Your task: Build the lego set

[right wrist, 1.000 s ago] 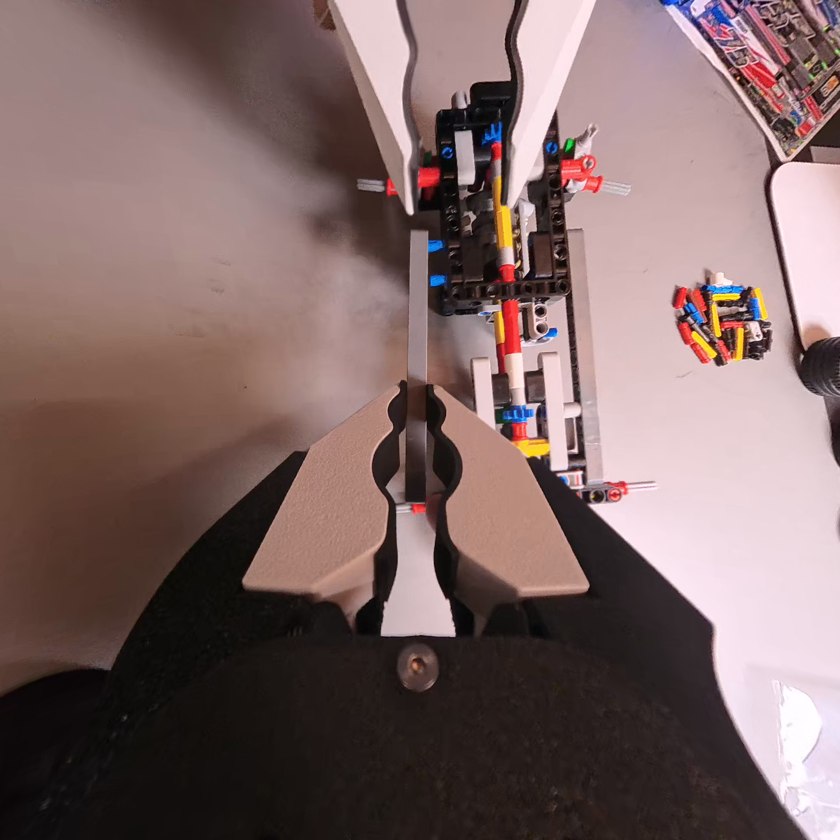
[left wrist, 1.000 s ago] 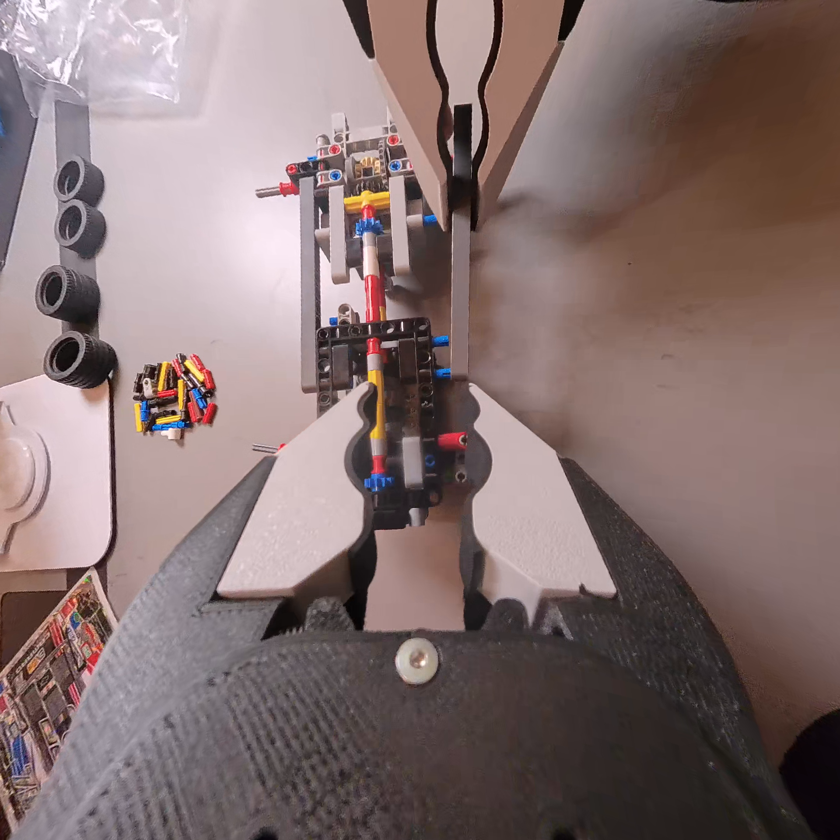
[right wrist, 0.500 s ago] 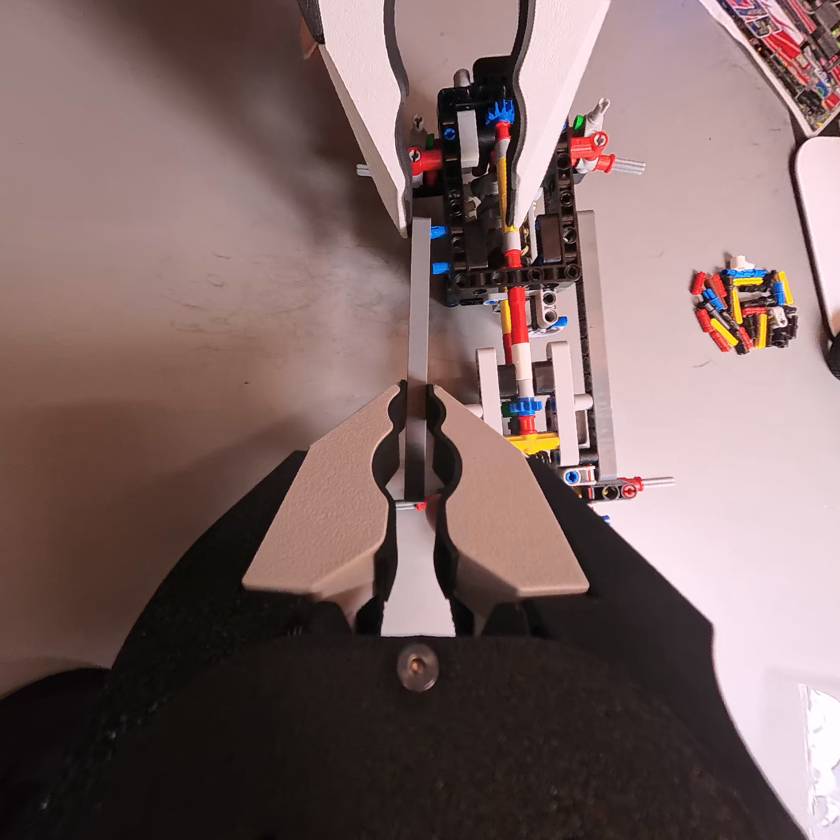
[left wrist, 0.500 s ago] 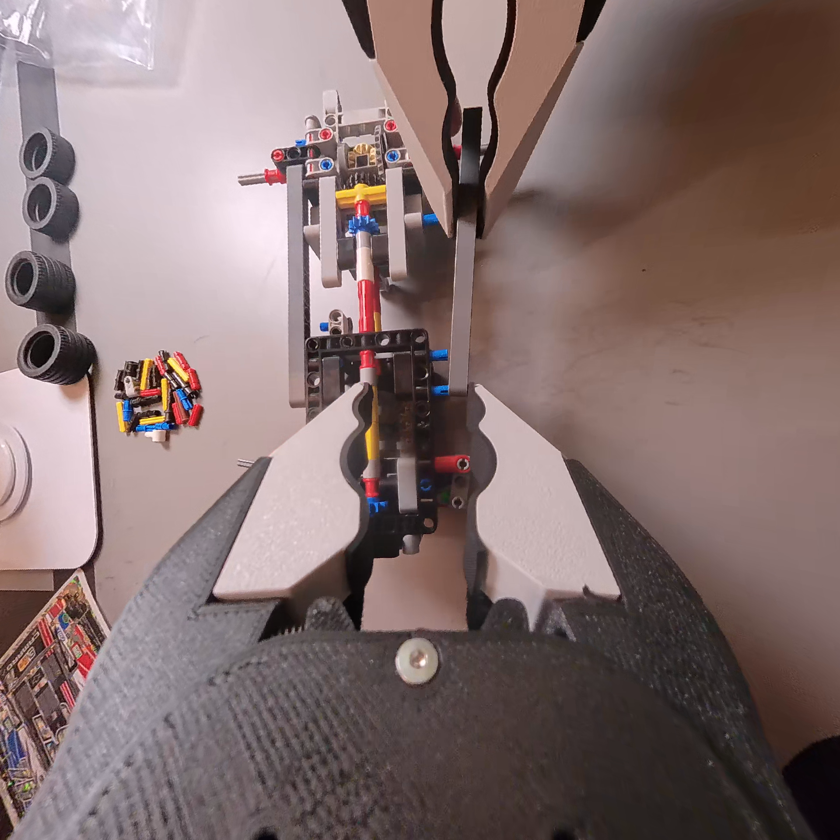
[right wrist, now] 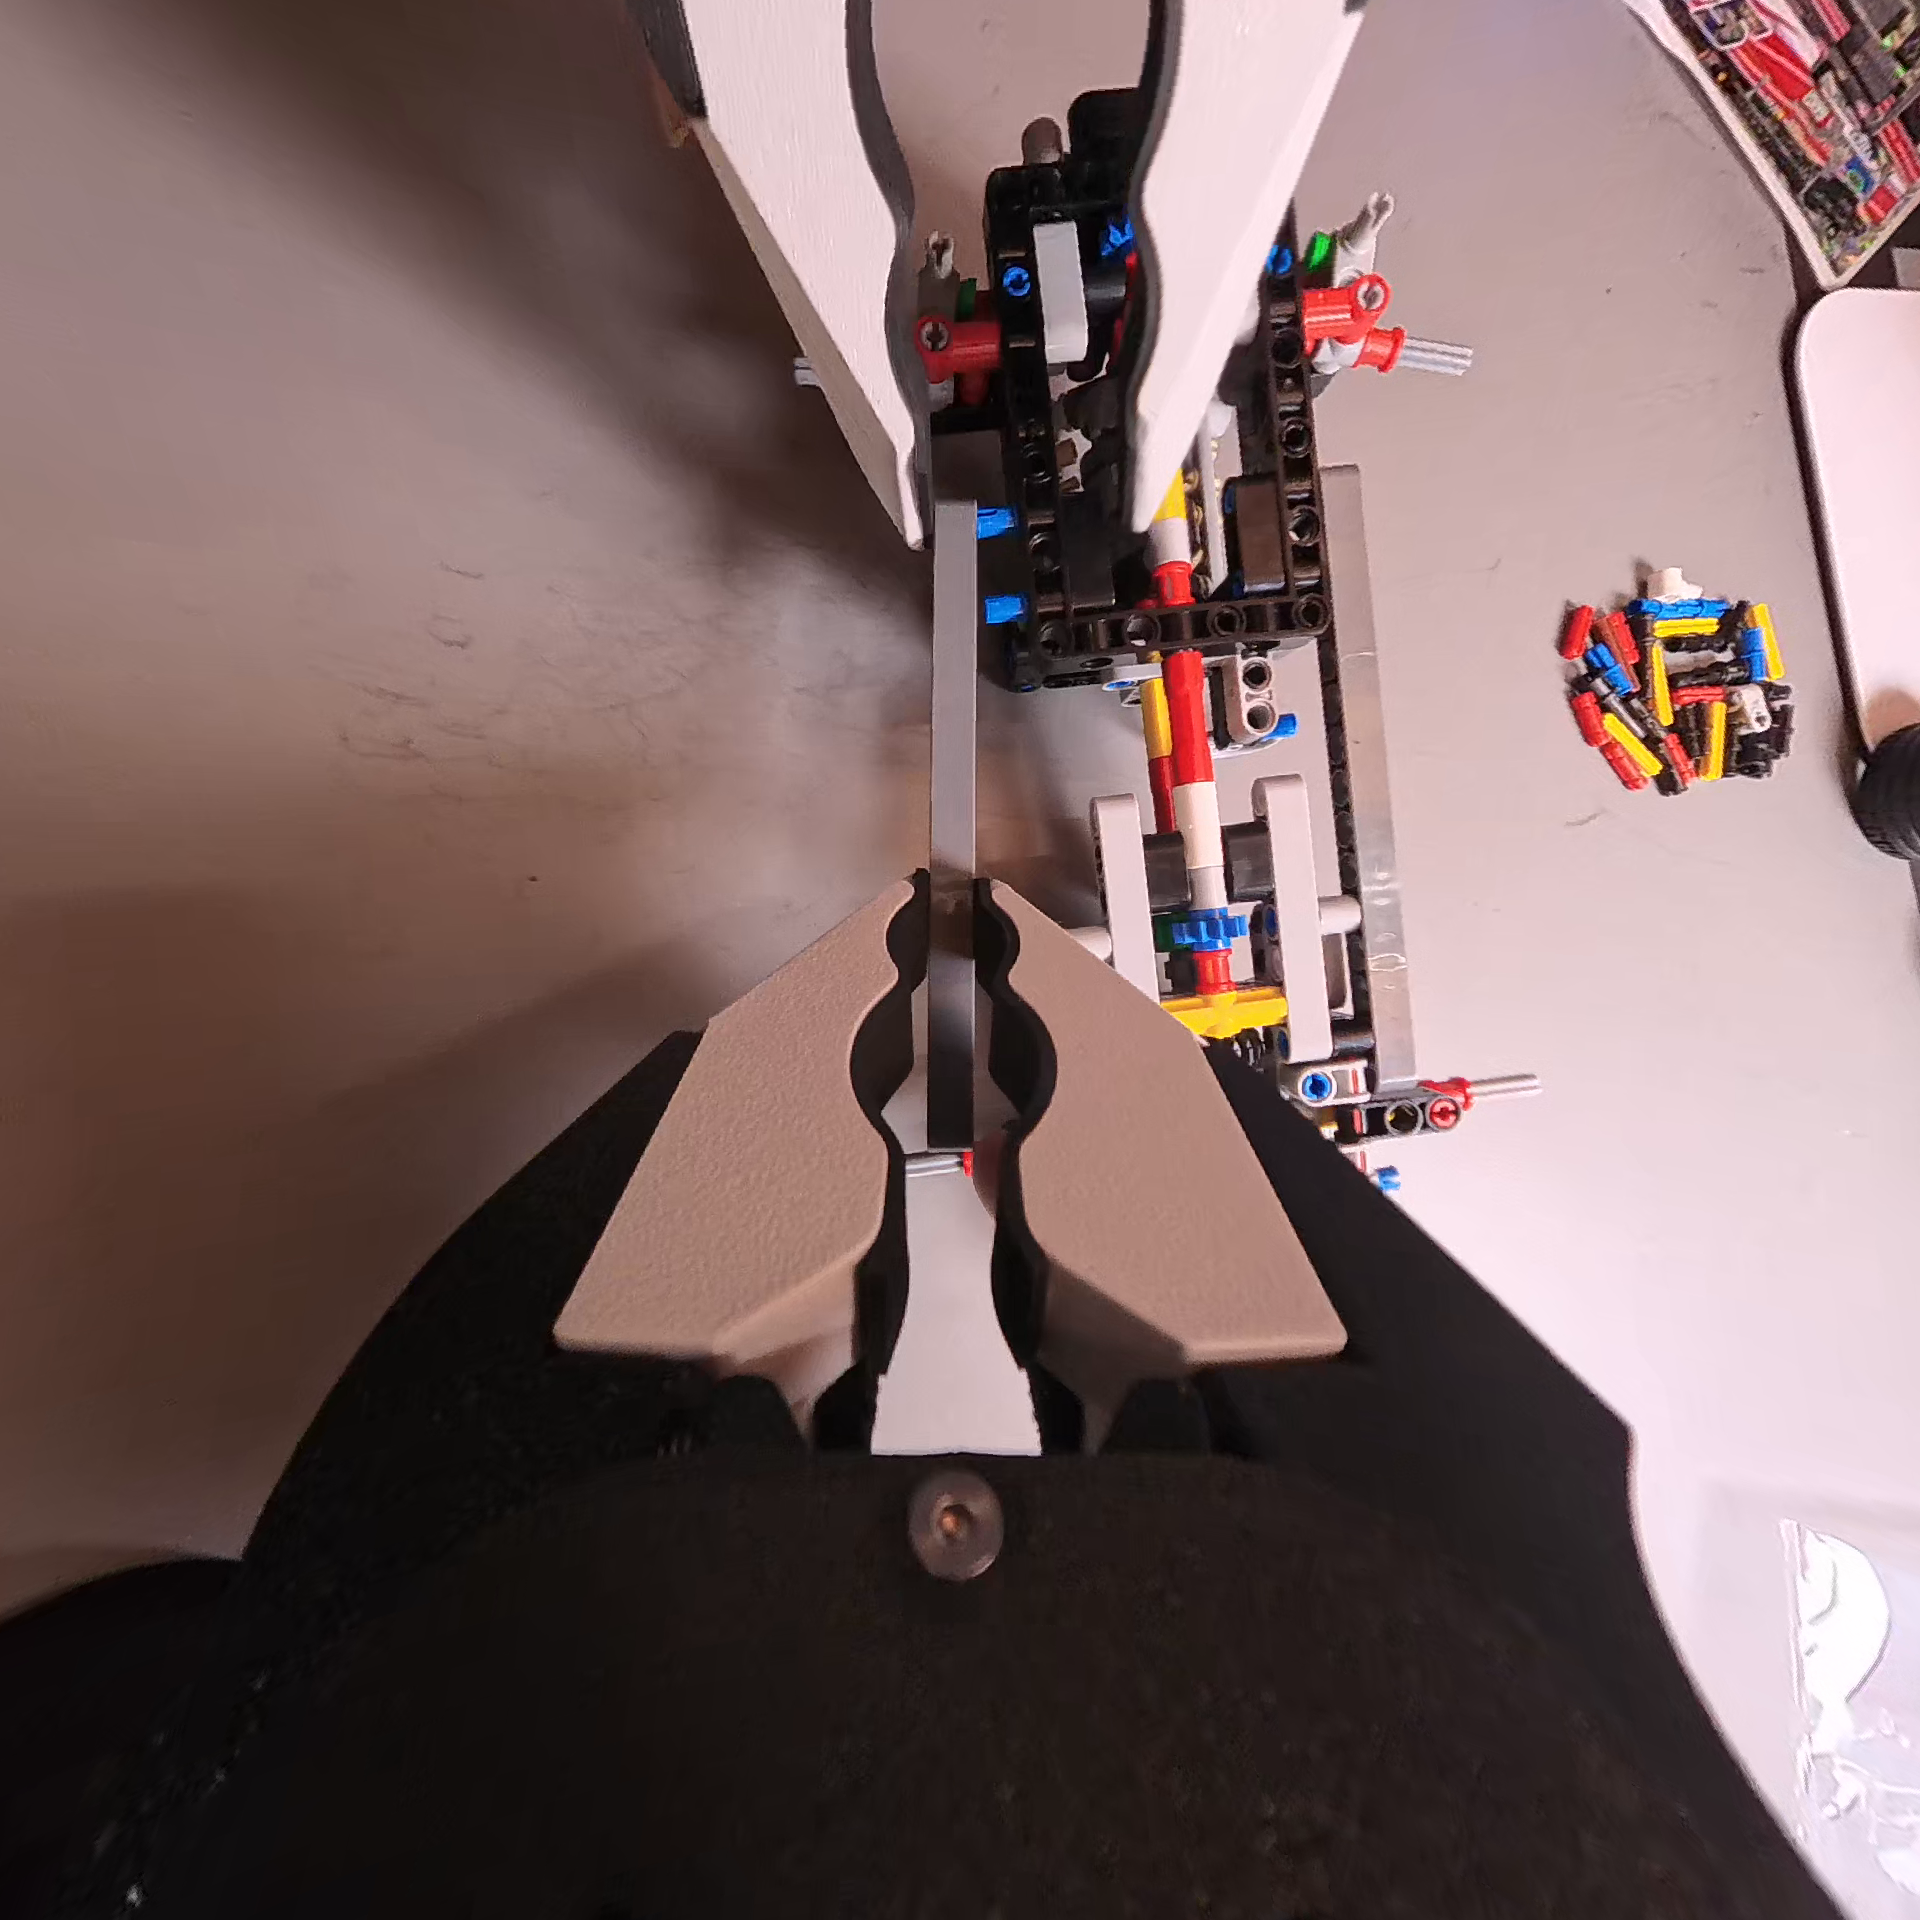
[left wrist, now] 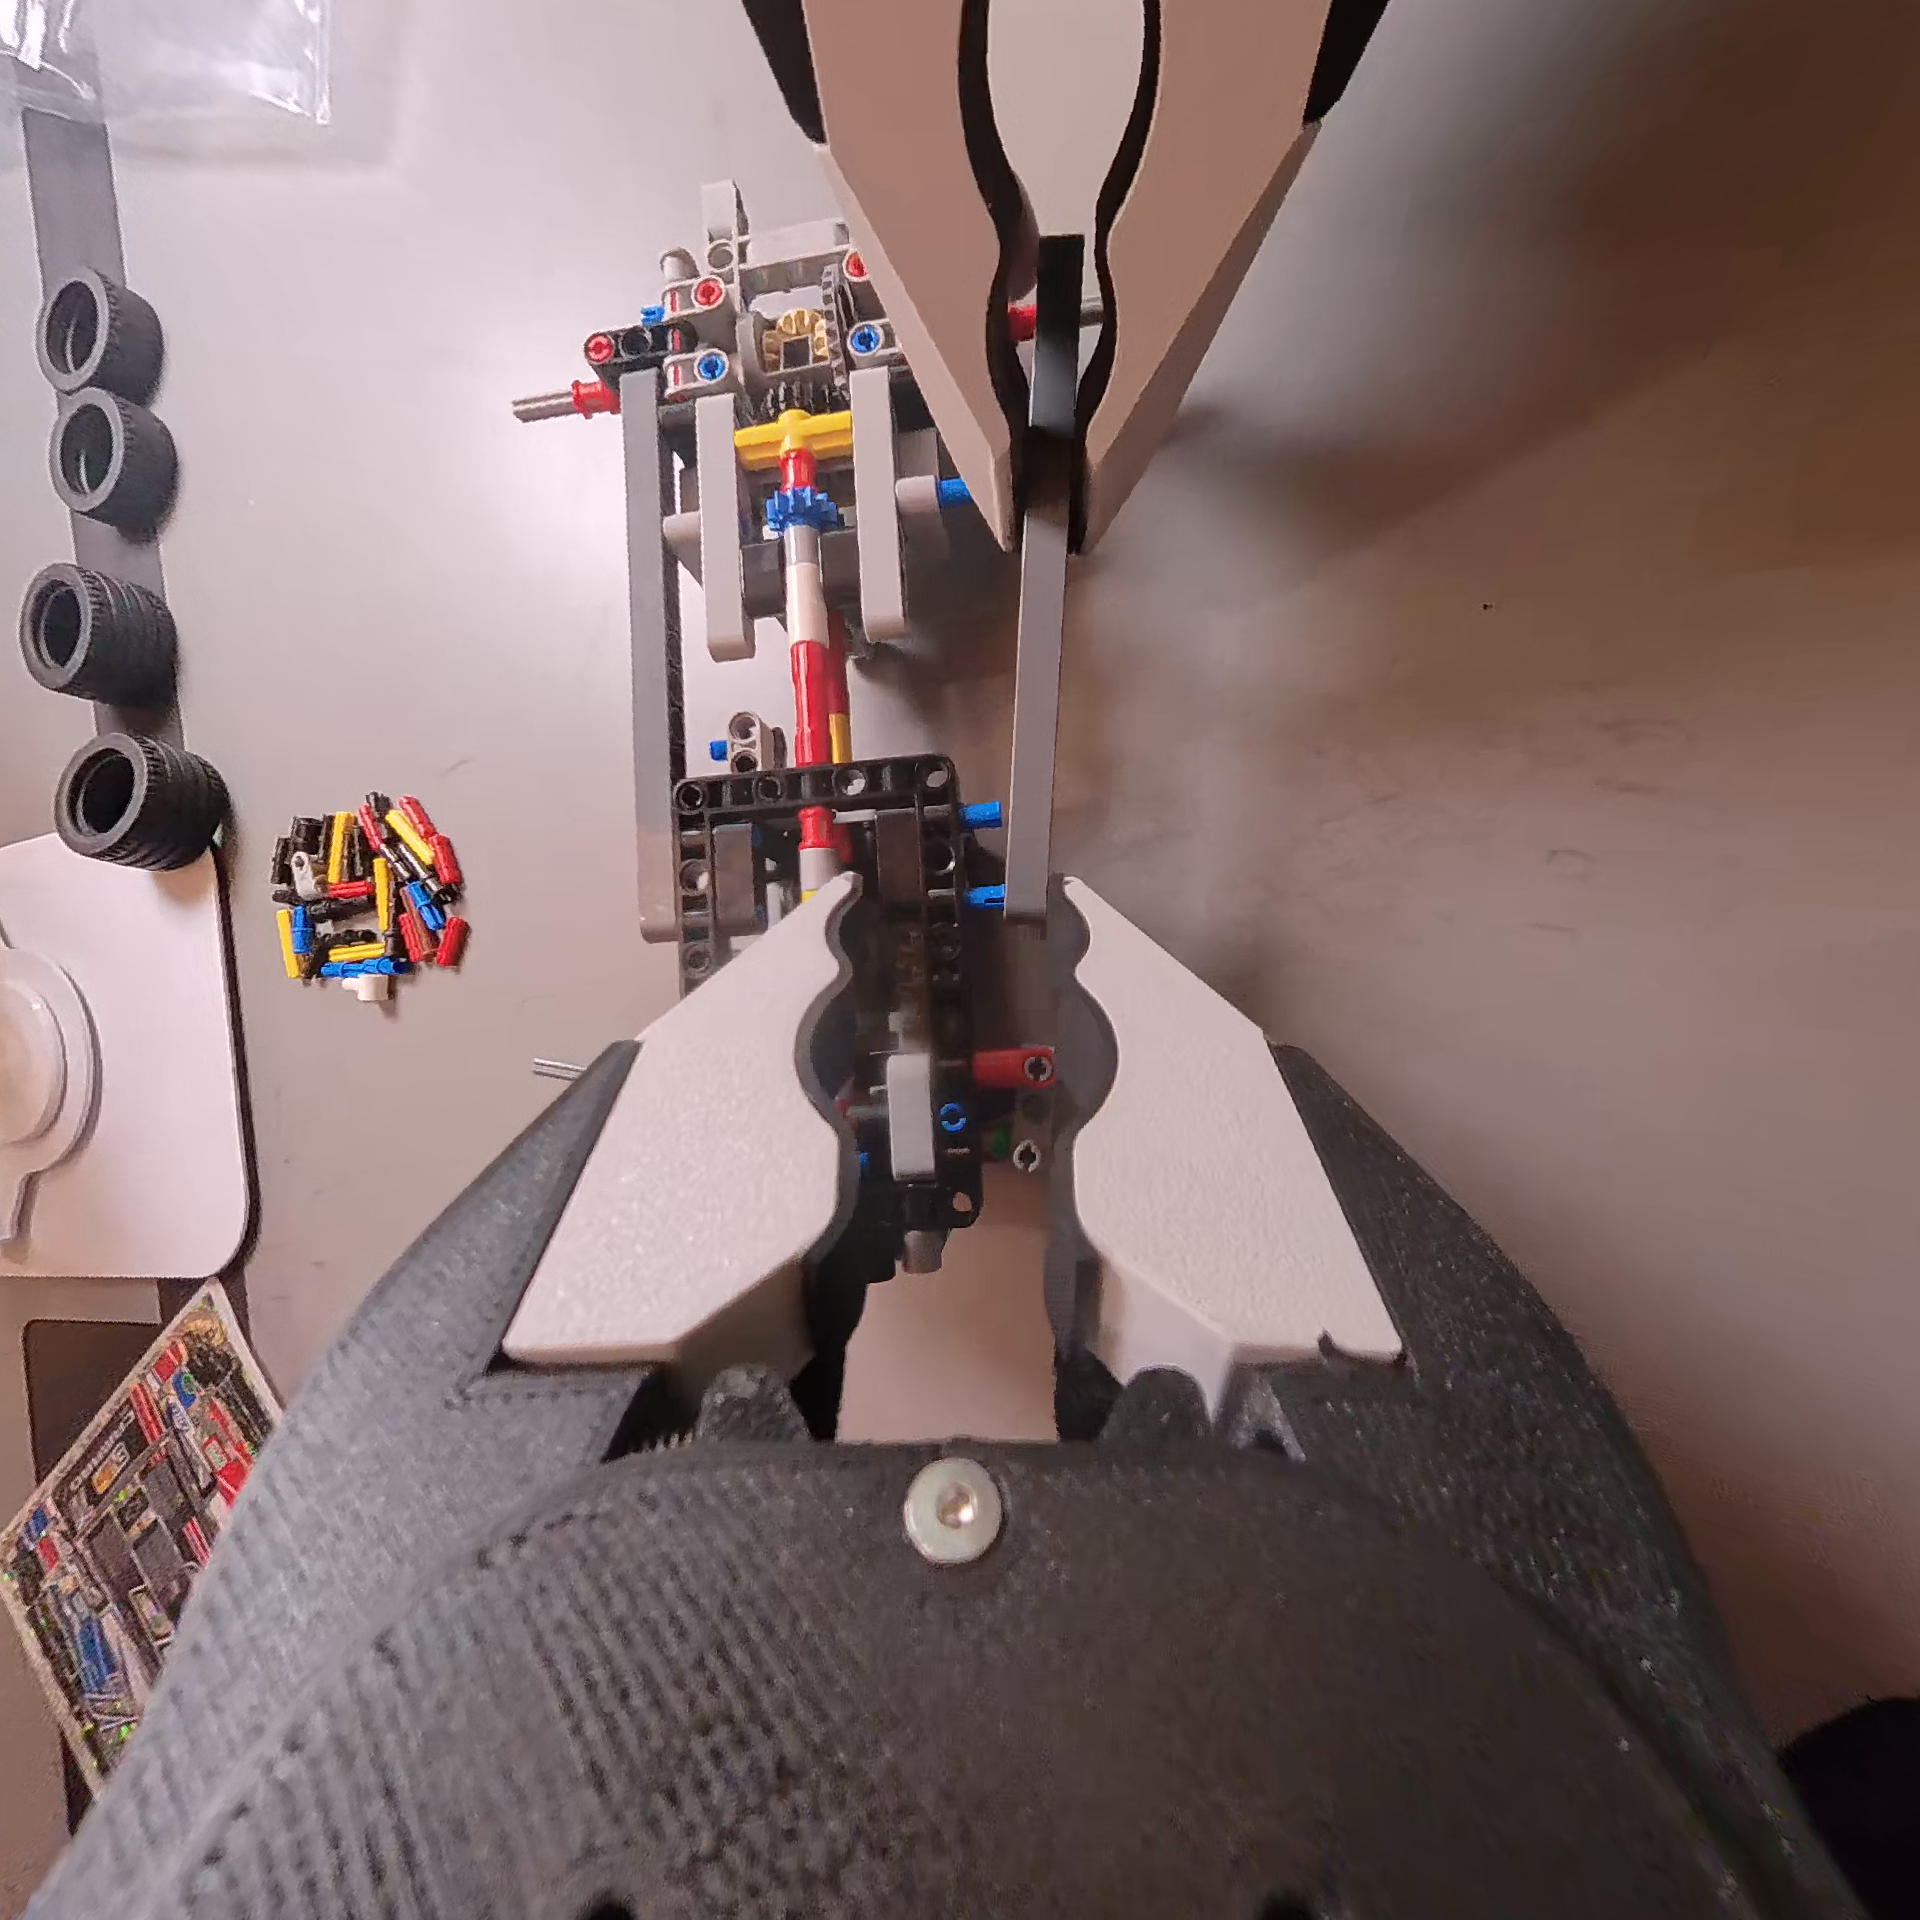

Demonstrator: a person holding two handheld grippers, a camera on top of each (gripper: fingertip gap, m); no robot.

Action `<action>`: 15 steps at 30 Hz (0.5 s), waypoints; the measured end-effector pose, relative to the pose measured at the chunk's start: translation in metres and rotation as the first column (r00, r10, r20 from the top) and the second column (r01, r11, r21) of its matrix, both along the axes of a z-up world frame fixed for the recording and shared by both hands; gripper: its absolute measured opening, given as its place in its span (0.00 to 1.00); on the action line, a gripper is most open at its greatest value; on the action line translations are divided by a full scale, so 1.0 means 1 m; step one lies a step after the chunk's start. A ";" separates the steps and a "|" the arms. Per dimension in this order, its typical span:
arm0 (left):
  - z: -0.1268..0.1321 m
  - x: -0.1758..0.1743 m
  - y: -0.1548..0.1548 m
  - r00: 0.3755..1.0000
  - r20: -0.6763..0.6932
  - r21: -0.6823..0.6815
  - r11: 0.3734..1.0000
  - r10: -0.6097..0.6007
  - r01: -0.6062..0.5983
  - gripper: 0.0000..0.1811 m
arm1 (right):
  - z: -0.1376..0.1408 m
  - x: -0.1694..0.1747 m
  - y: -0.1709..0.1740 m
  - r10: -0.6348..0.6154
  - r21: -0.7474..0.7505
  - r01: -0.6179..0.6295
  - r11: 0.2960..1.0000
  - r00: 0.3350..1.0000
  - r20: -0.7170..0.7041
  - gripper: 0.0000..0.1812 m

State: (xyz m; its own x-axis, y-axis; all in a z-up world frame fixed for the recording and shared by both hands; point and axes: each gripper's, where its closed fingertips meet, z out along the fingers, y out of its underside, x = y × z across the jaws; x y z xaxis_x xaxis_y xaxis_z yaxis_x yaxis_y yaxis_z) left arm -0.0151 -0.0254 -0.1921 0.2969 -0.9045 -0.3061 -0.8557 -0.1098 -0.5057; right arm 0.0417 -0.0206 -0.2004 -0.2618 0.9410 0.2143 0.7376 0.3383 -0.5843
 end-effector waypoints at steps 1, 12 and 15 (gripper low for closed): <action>0.000 0.000 0.000 1.000 -0.003 0.003 1.000 -0.003 0.003 0.17 | 0.000 0.000 0.001 -0.004 -0.003 0.004 1.000 1.000 -0.001 0.02; -0.002 -0.001 0.004 1.000 -0.012 0.009 1.000 0.002 -0.002 0.17 | -0.001 0.001 0.005 -0.025 -0.029 0.024 0.999 1.000 -0.018 0.02; -0.002 -0.001 0.005 1.000 -0.013 -0.003 1.000 0.019 -0.019 0.17 | -0.001 0.000 0.007 -0.039 -0.036 0.038 0.999 0.999 -0.024 0.02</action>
